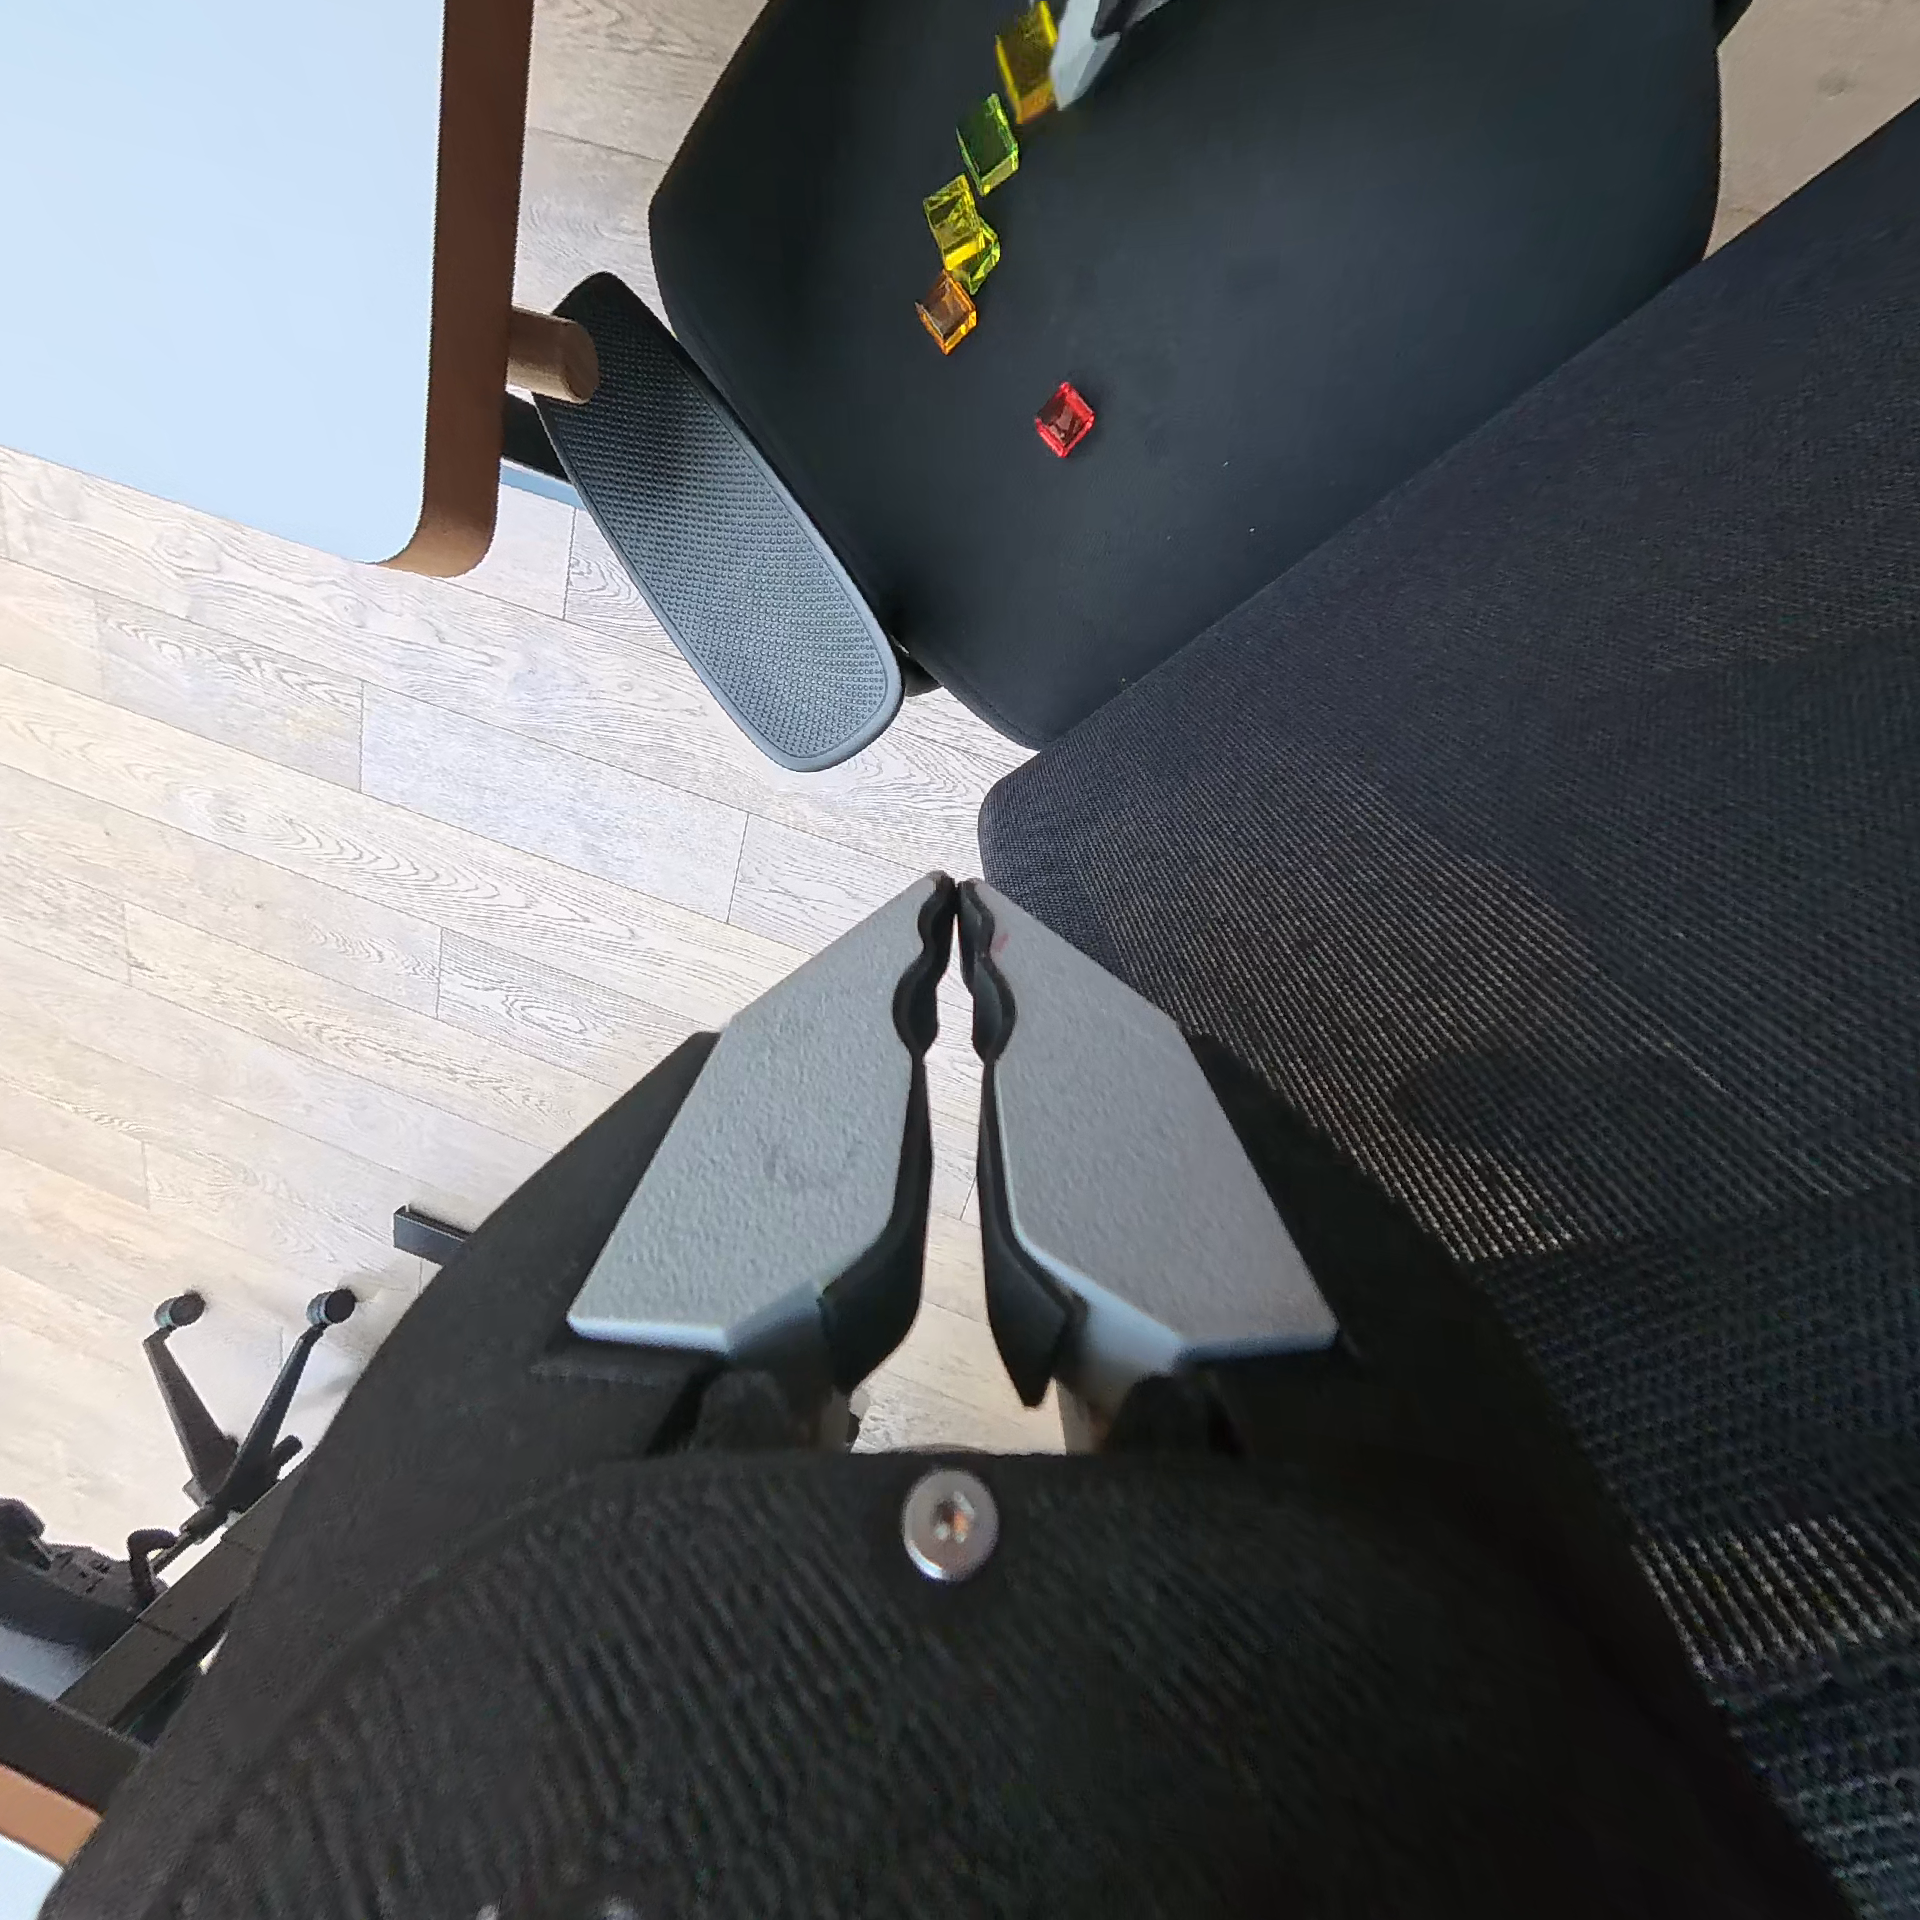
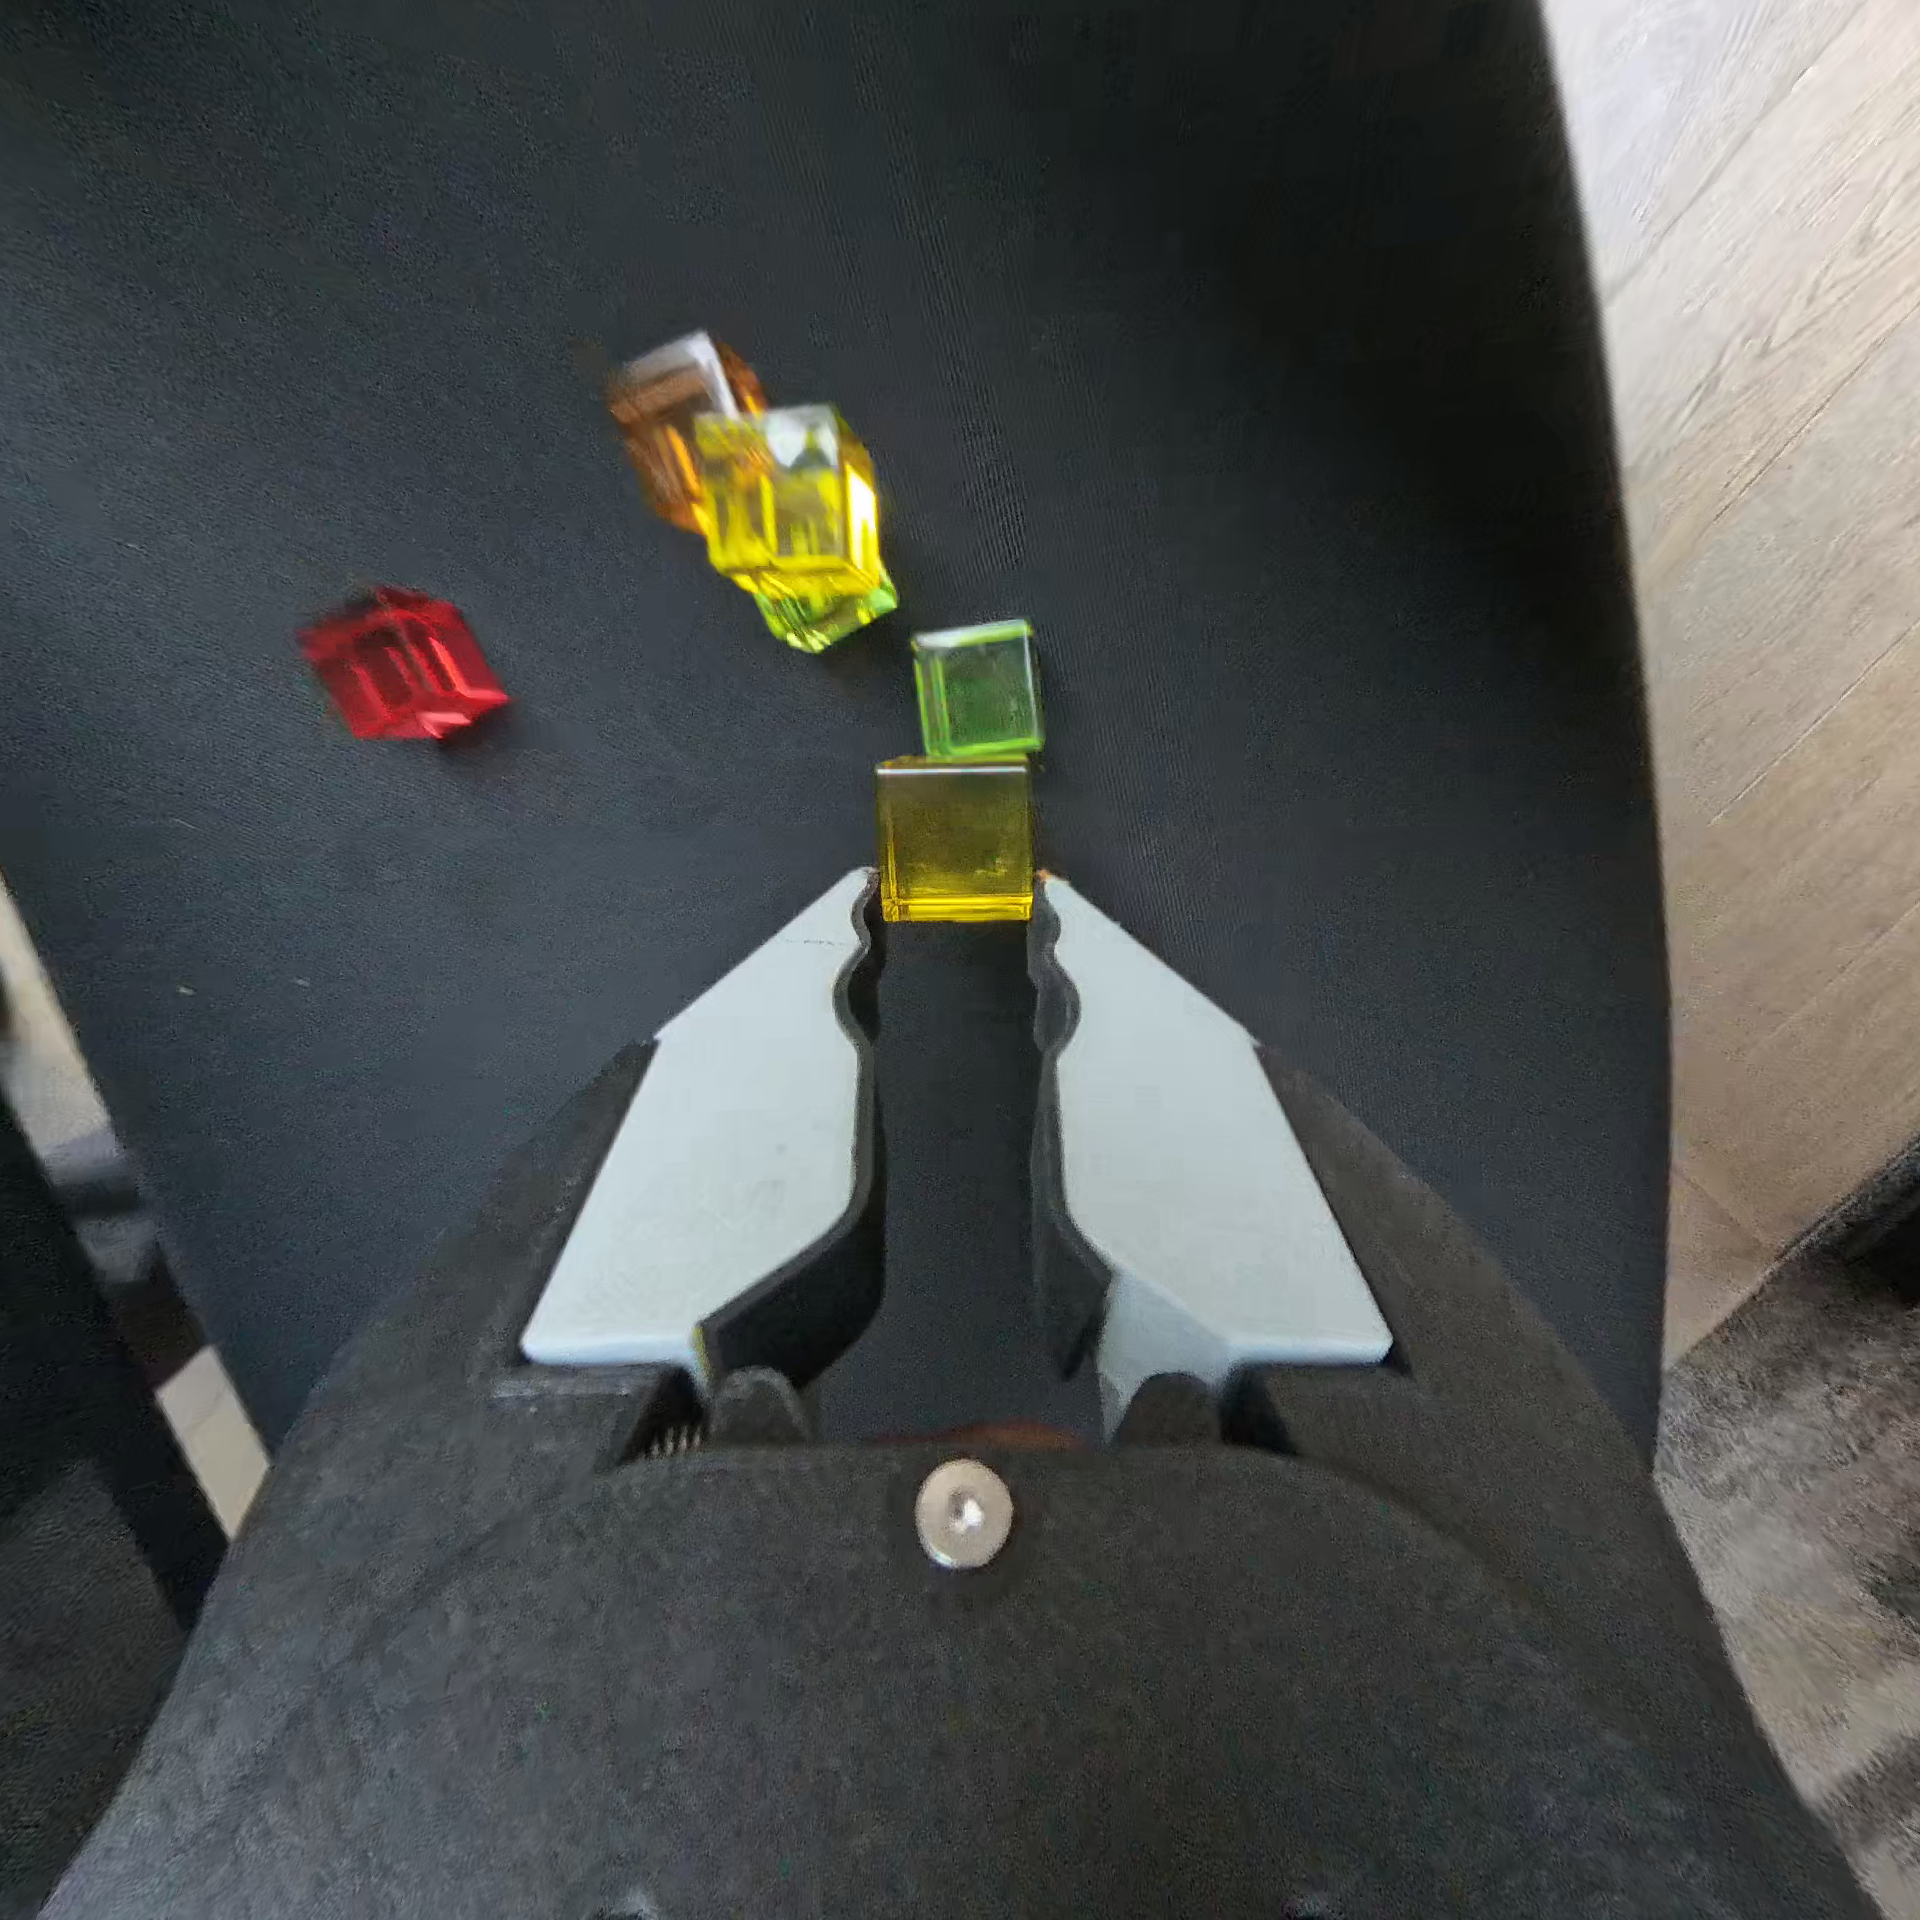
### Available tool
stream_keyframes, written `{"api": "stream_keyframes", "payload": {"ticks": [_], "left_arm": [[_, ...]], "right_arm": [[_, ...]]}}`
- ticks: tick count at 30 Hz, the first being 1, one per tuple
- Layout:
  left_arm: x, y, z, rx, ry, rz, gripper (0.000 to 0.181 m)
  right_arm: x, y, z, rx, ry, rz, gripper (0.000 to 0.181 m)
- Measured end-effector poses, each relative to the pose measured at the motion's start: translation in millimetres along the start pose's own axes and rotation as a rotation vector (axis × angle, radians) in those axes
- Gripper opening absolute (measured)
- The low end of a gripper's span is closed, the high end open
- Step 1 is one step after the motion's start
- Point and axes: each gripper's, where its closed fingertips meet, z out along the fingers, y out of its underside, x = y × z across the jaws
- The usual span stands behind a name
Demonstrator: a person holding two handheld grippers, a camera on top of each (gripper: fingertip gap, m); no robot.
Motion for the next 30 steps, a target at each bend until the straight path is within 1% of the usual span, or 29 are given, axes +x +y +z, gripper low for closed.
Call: {"api": "stream_keyframes", "payload": {"ticks": [3, 5, 7, 10, 14, 16, 18, 19, 20, 21, 23, 25, 27, 30], "left_arm": [[0, 0, 0, 0.002, 0.000, -0.002, 0.000], [0, 0, 0, 0.004, -0.002, -0.002, 0.000], [0, 0, 0, -0.002, -0.001, -0.004, 0.000], [0, 0, 0, -0.002, -0.004, 0.000, 0.000], [-1, 1, 0, -0.001, -0.009, -0.004, 0.000], [-1, 1, -1, -0.001, -0.011, -0.004, 0.000], [-1, 1, -1, -0.001, -0.011, -0.004, 0.000], [-1, 1, -1, -0.001, -0.011, -0.005, 0.000], [-1, 1, -1, 0.000, -0.010, -0.007, 0.000], [-1, 1, -1, 0.001, -0.009, -0.007, 0.000], [-1, 0, -1, 0.003, -0.009, -0.006, 0.000], [-1, 0, -1, 0.002, -0.009, -0.008, 0.000], [-2, 0, -1, 0.005, -0.008, -0.013, 0.000], [-1, 0, -1, 0.007, -0.005, -0.013, 0.000]], "right_arm": [[-13, -23, -19, 0.089, -0.015, -0.004, 0.025], [-22, -39, -27, 0.133, -0.019, -0.014, 0.025], [-31, -51, -26, 0.143, -0.022, -0.028, 0.025], [-34, -60, -15, 0.133, -0.001, -0.060, 0.025], [-32, -62, 5, 0.104, -0.002, -0.049, 0.025], [-31, -57, 15, 0.068, -0.007, -0.040, 0.026], [-32, -57, 19, 0.073, -0.012, -0.058, 0.027], [-32, -56, 20, 0.068, -0.006, -0.068, 0.030], [-32, -55, 20, 0.063, 0.000, -0.070, 0.041], [-33, -54, 20, 0.062, -0.005, -0.065, 0.049], [-35, -53, 15, 0.076, -0.023, -0.057, 0.055], [-35, -54, 5, 0.128, -0.026, -0.051, 0.054], [-27, -50, -4, 0.162, -0.020, -0.013, 0.049], [-5, -32, -7, 0.147, 0.011, 0.048, 0.047]]}}
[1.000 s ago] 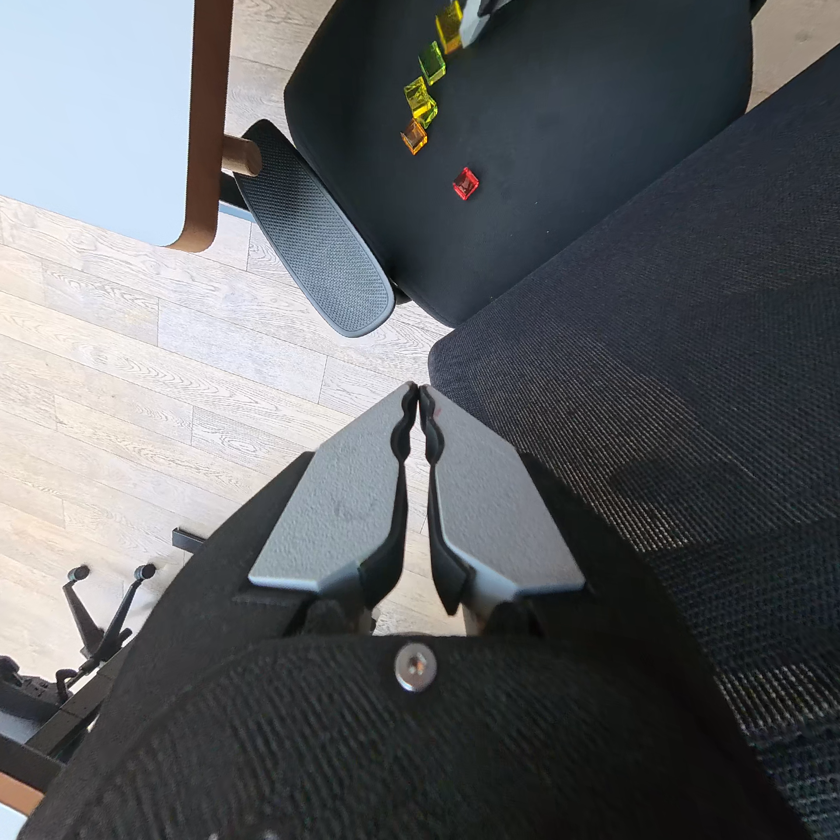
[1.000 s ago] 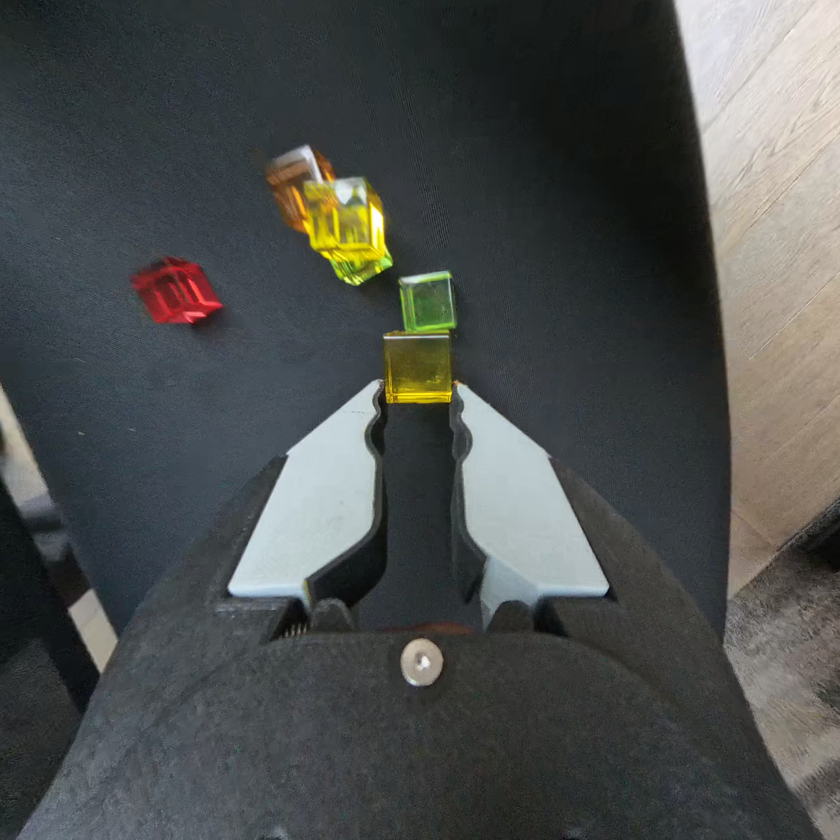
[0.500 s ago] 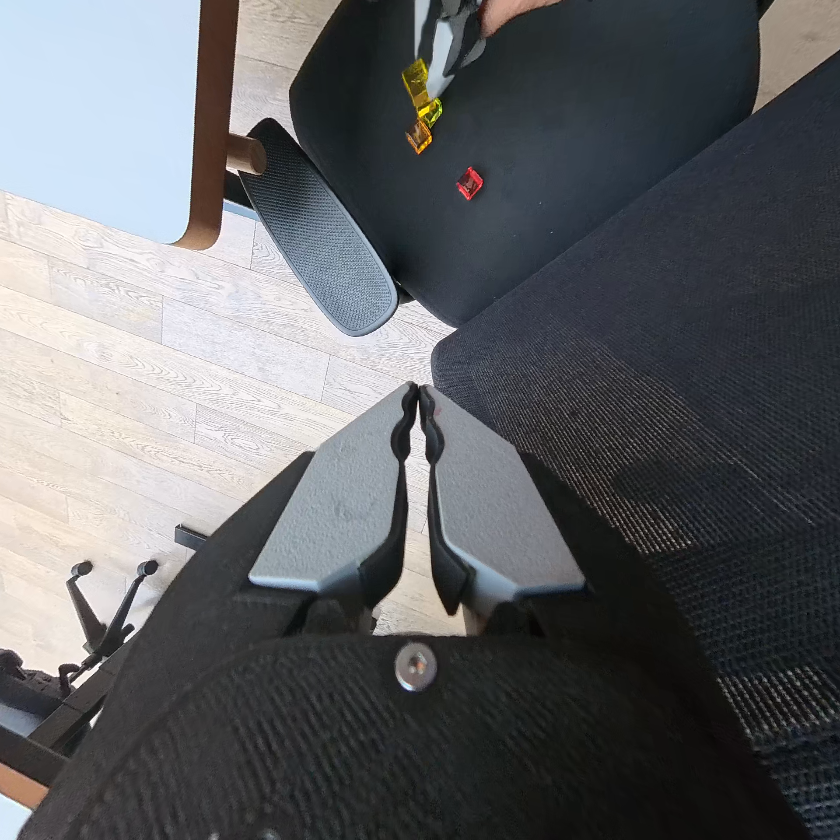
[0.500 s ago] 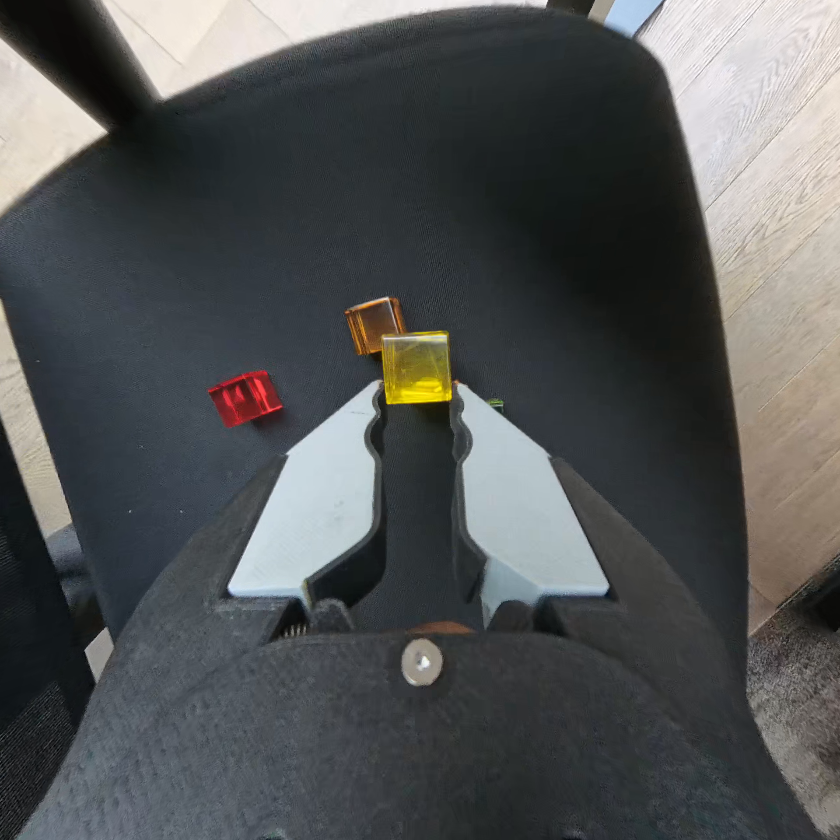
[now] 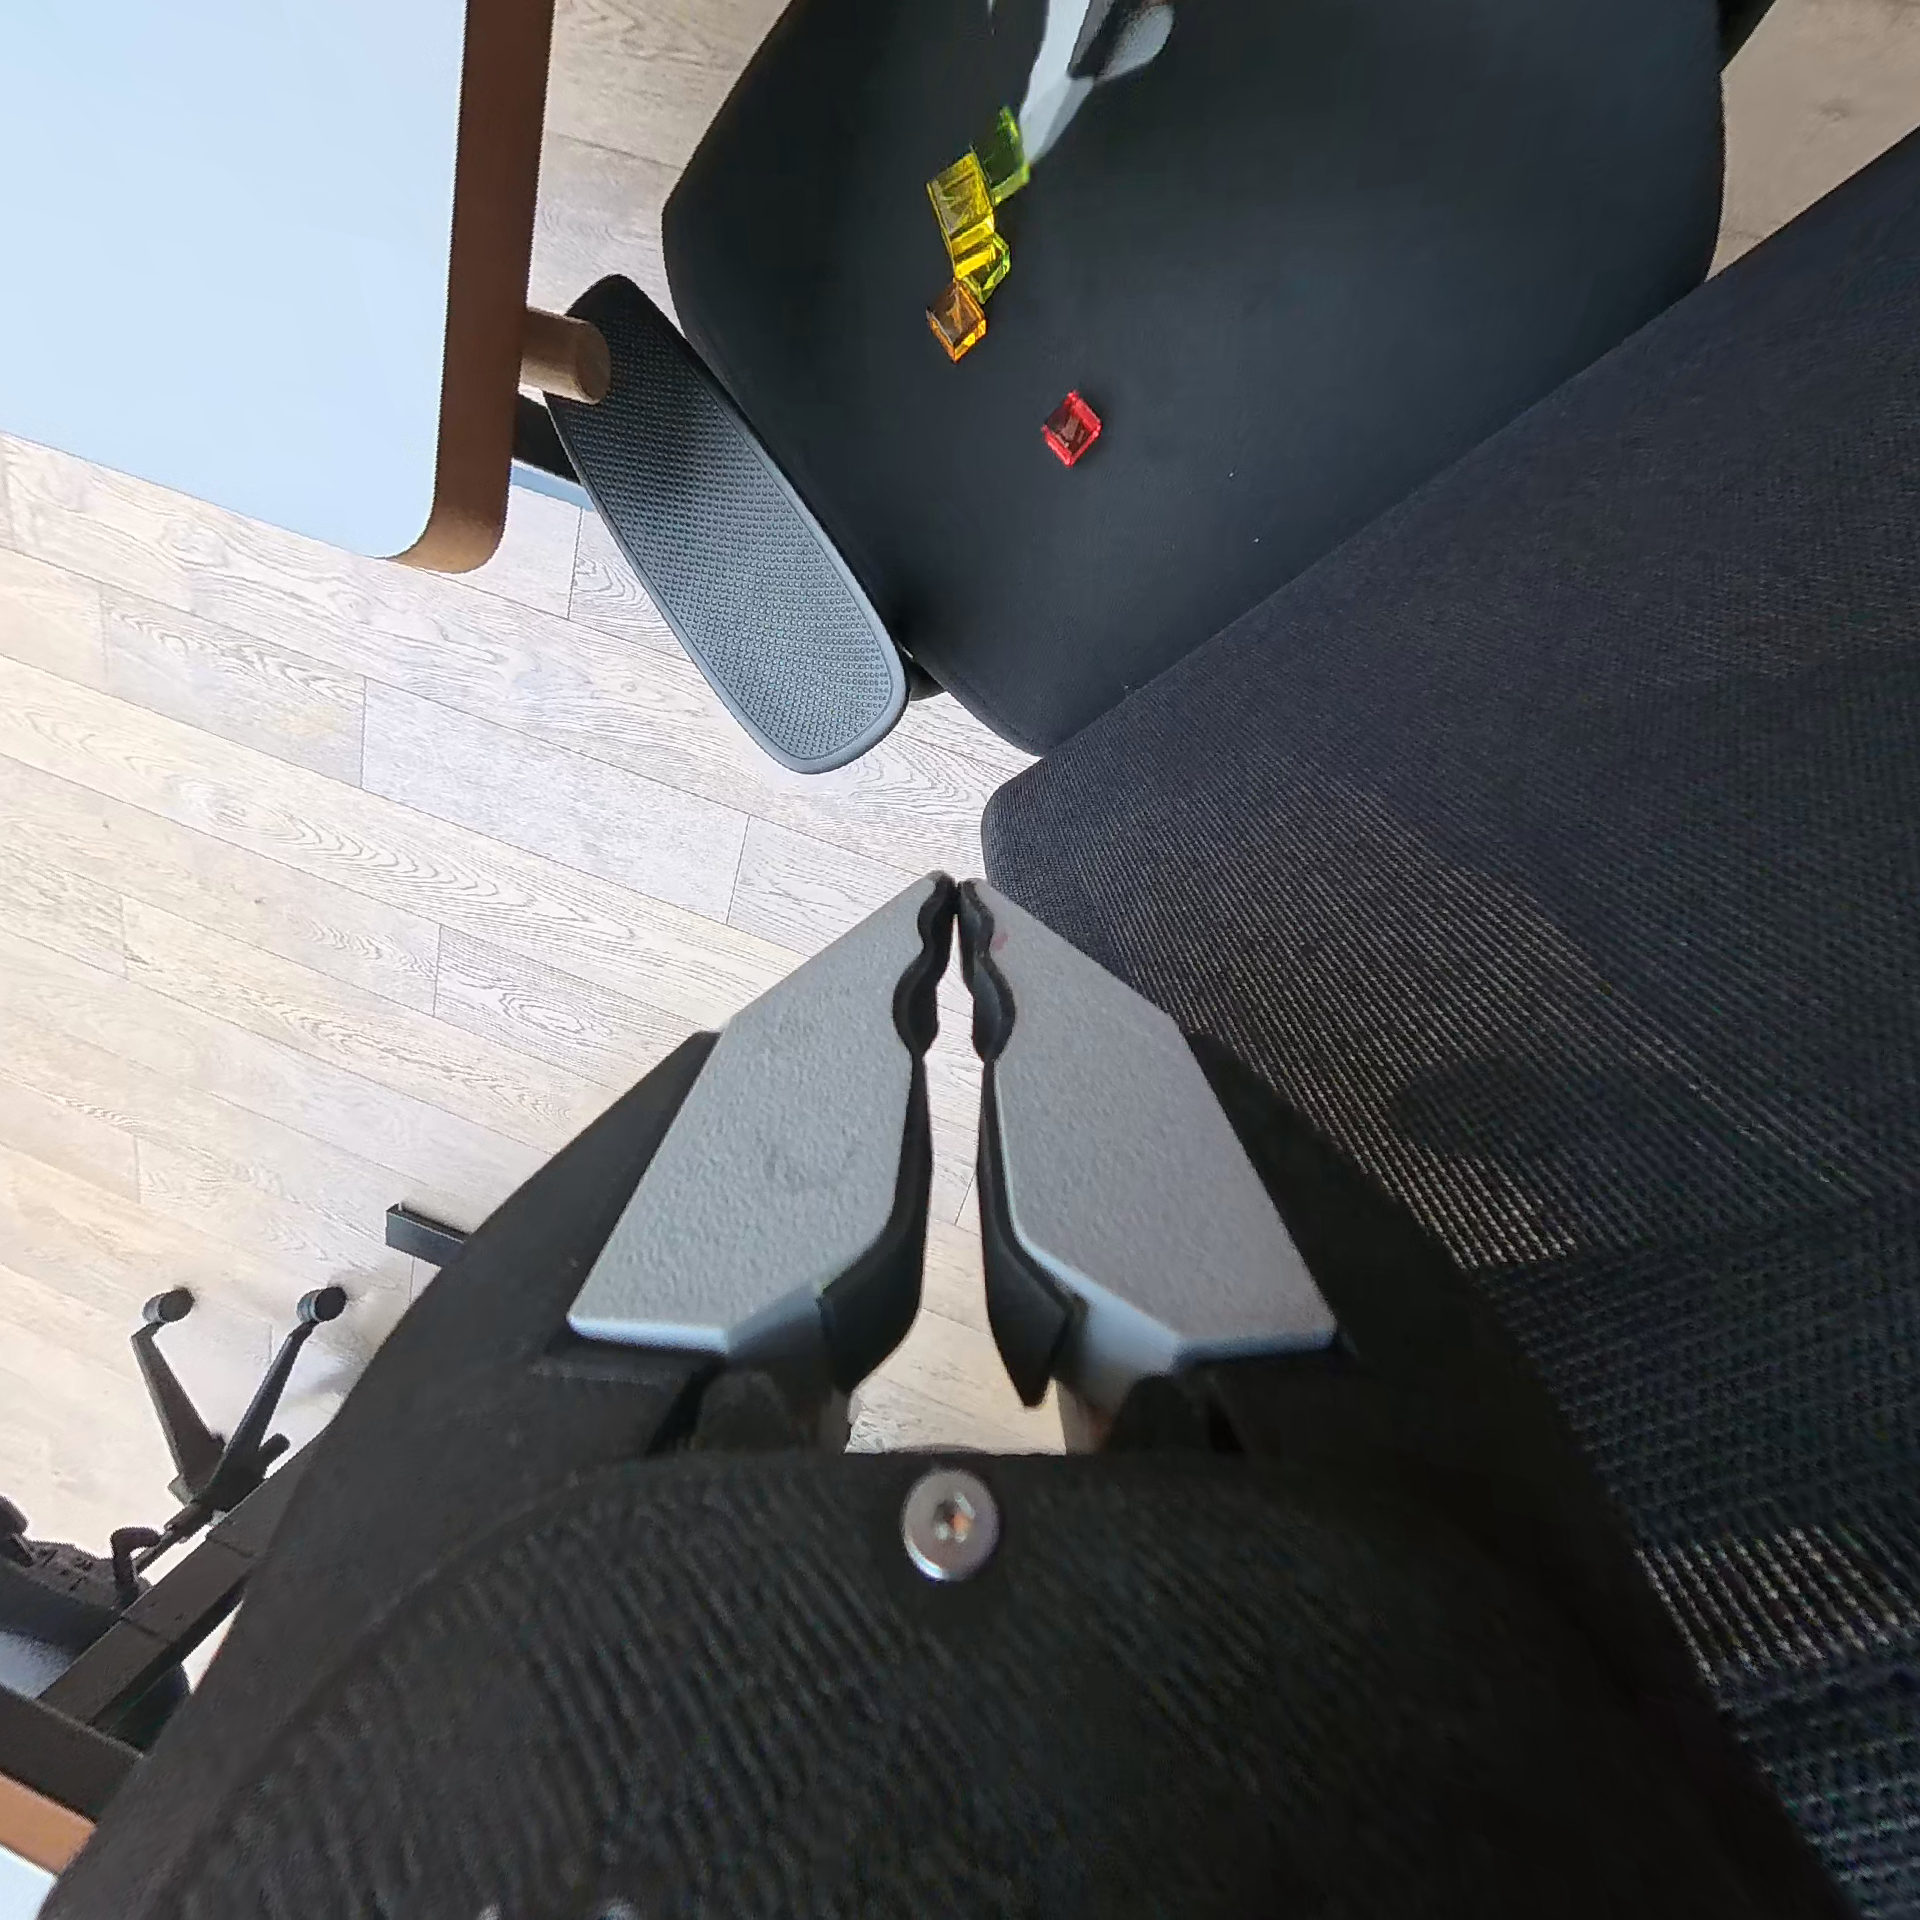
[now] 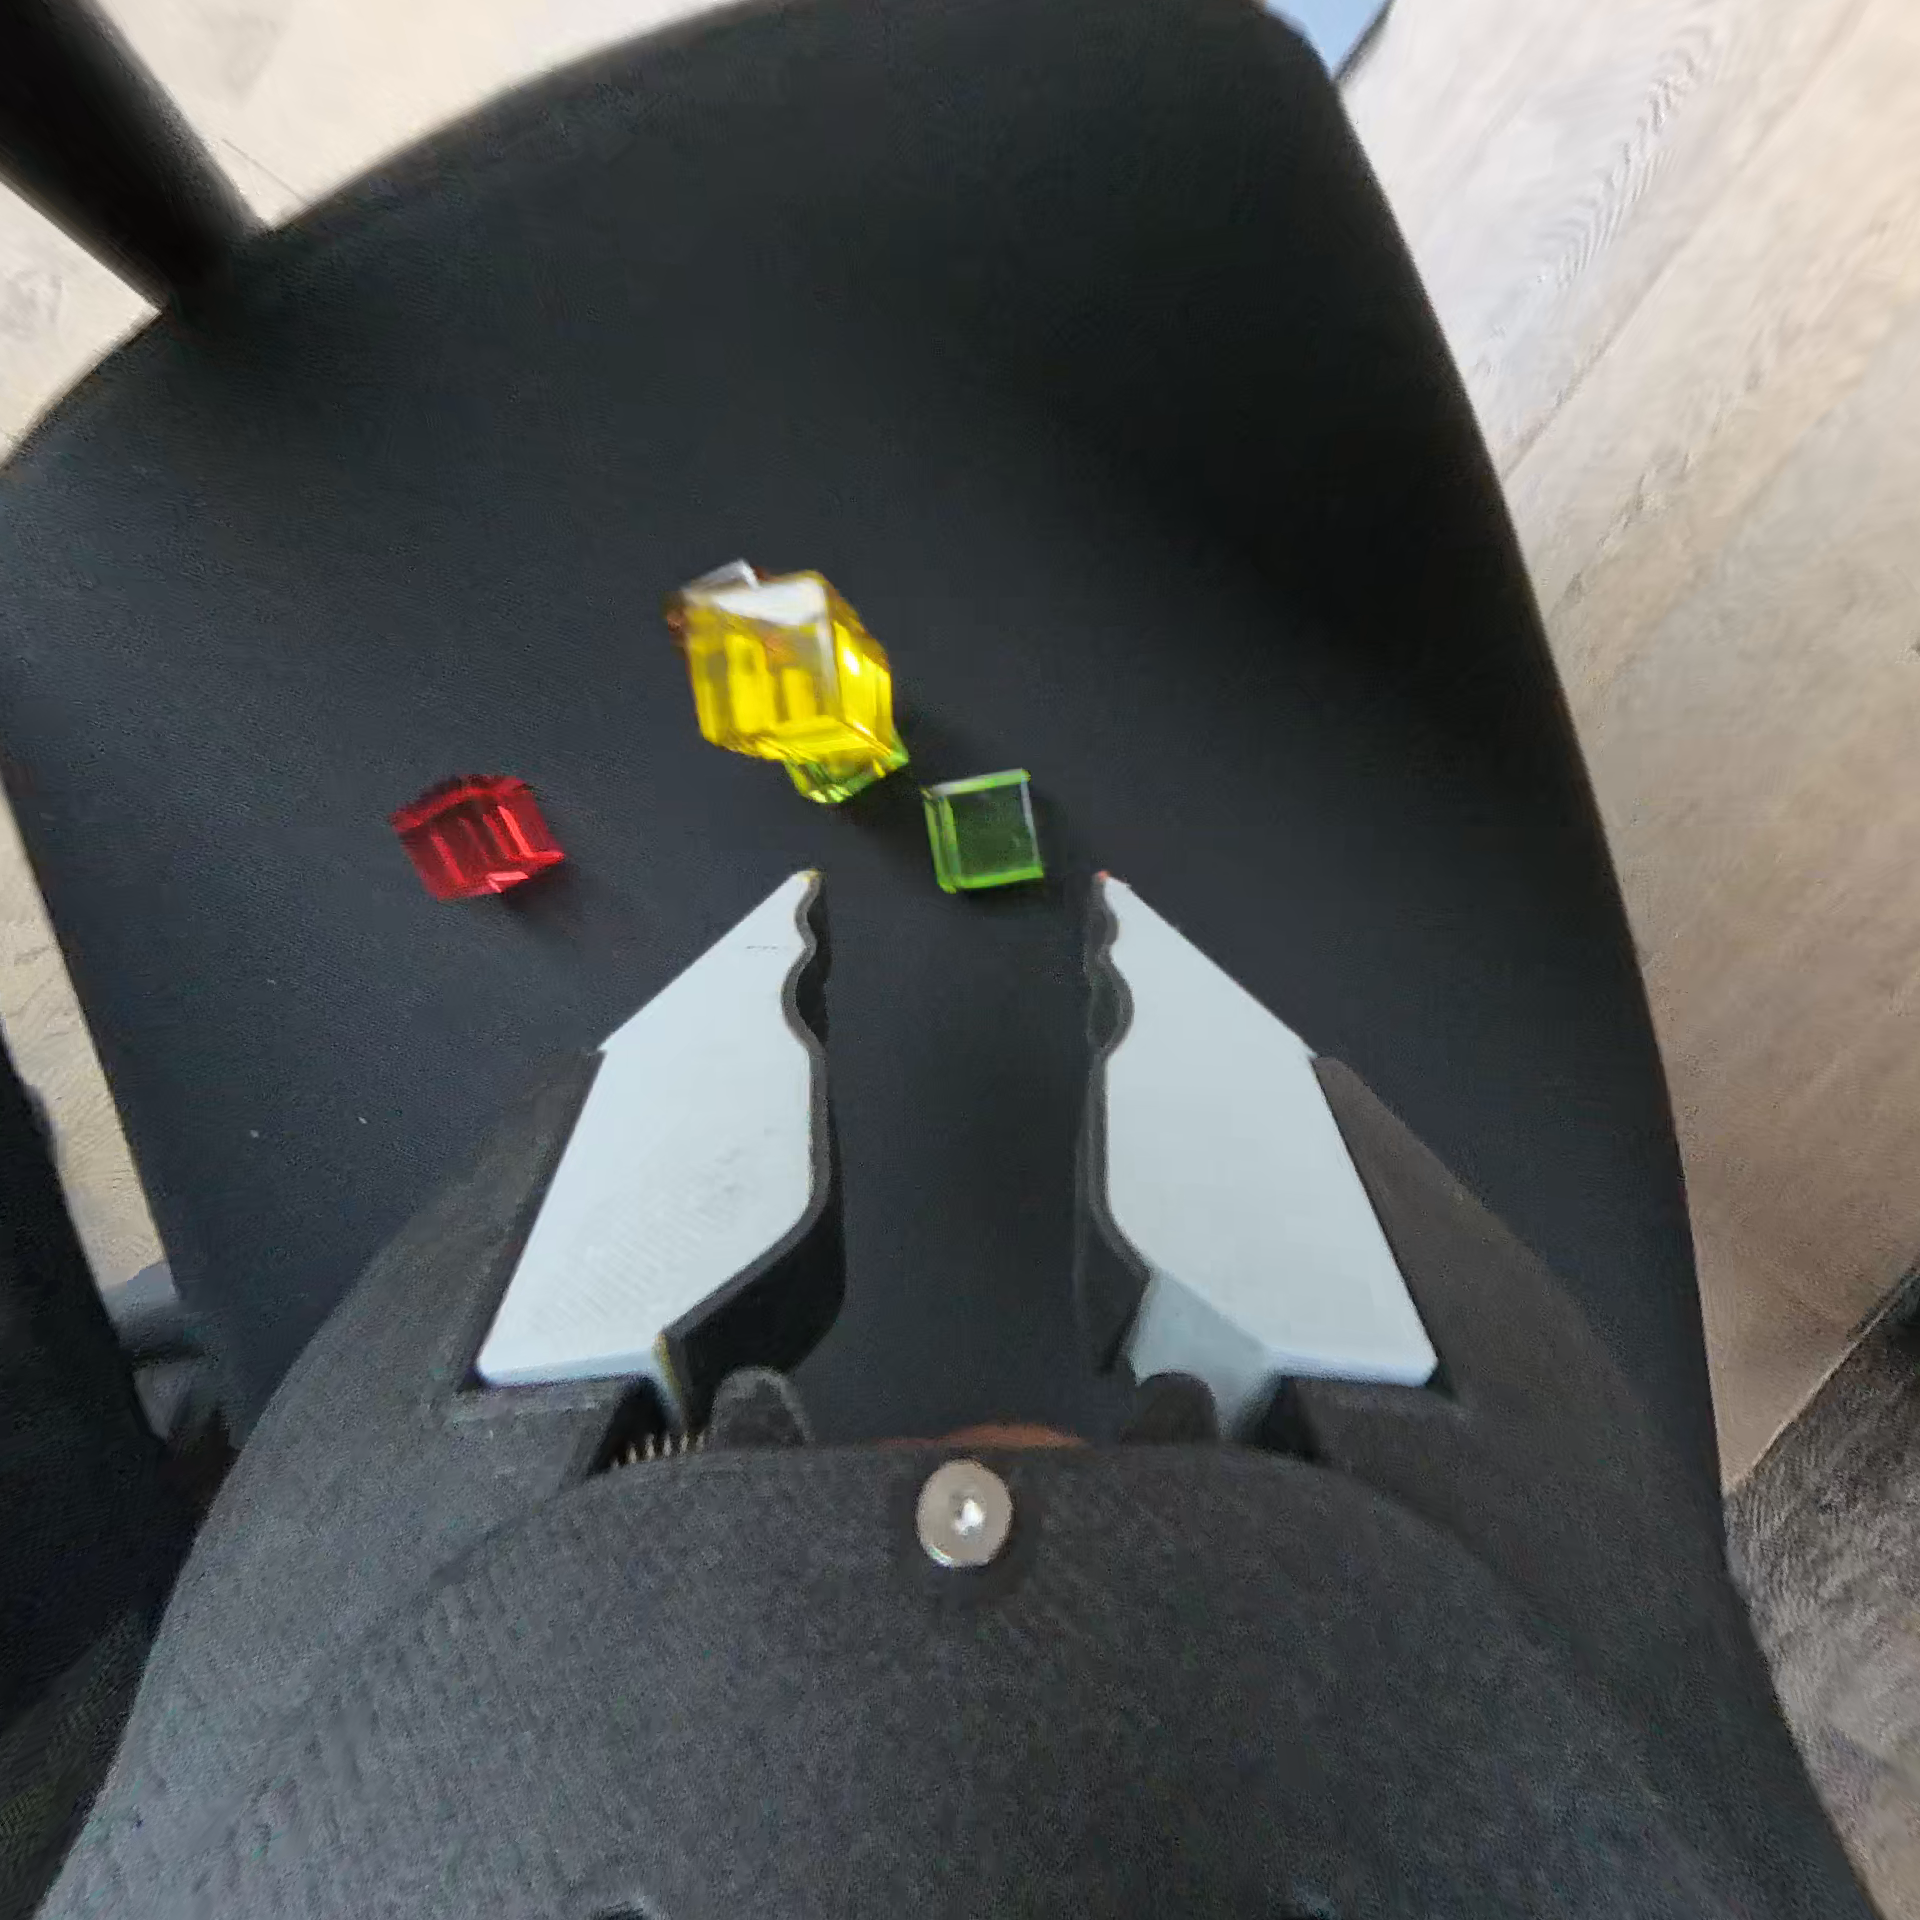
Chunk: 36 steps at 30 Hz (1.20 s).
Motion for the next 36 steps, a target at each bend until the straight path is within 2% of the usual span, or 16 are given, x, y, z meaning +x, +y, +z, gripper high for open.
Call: {"api": "stream_keyframes", "payload": {"ticks": [5, 11, 14, 17, 22, 24, 29, 32, 36], "left_arm": [[2, 0, 0, -0.001, 0.006, 0.004, 0.000], [2, 2, 1, -0.009, 0.008, 0.003, 0.000], [1, 1, 0, -0.002, 0.003, -0.002, 0.000], [0, -1, 0, 0.008, 0.002, -0.005, 0.000], [-2, -3, -2, 0.023, -0.002, -0.015, 0.000], [-2, -3, -2, 0.020, 0.000, -0.015, 0.000], [0, -2, -1, 0.017, 0.002, -0.009, 0.000], [0, -1, -1, 0.015, 0.000, -0.011, 0.000], [-1, -1, -1, 0.015, -0.005, -0.013, 0.000]], "right_arm": [[15, 20, 24, -0.130, 0.000, -0.040, 0.047], [15, 24, 54, -0.199, 0.004, -0.050, 0.025], [12, 22, 47, -0.185, -0.024, -0.002, 0.025], [8, 17, 26, -0.135, -0.019, 0.011, 0.025], [-11, -12, -20, -0.004, -0.010, -0.022, 0.025], [-19, -25, -31, 0.036, -0.023, -0.034, 0.025], [-29, -42, -18, 0.013, -0.030, -0.099, 0.025], [-24, -39, -2, -0.042, -0.026, -0.111, 0.025], [-27, -29, 9, -0.093, -0.056, -0.123, 0.044]]}}
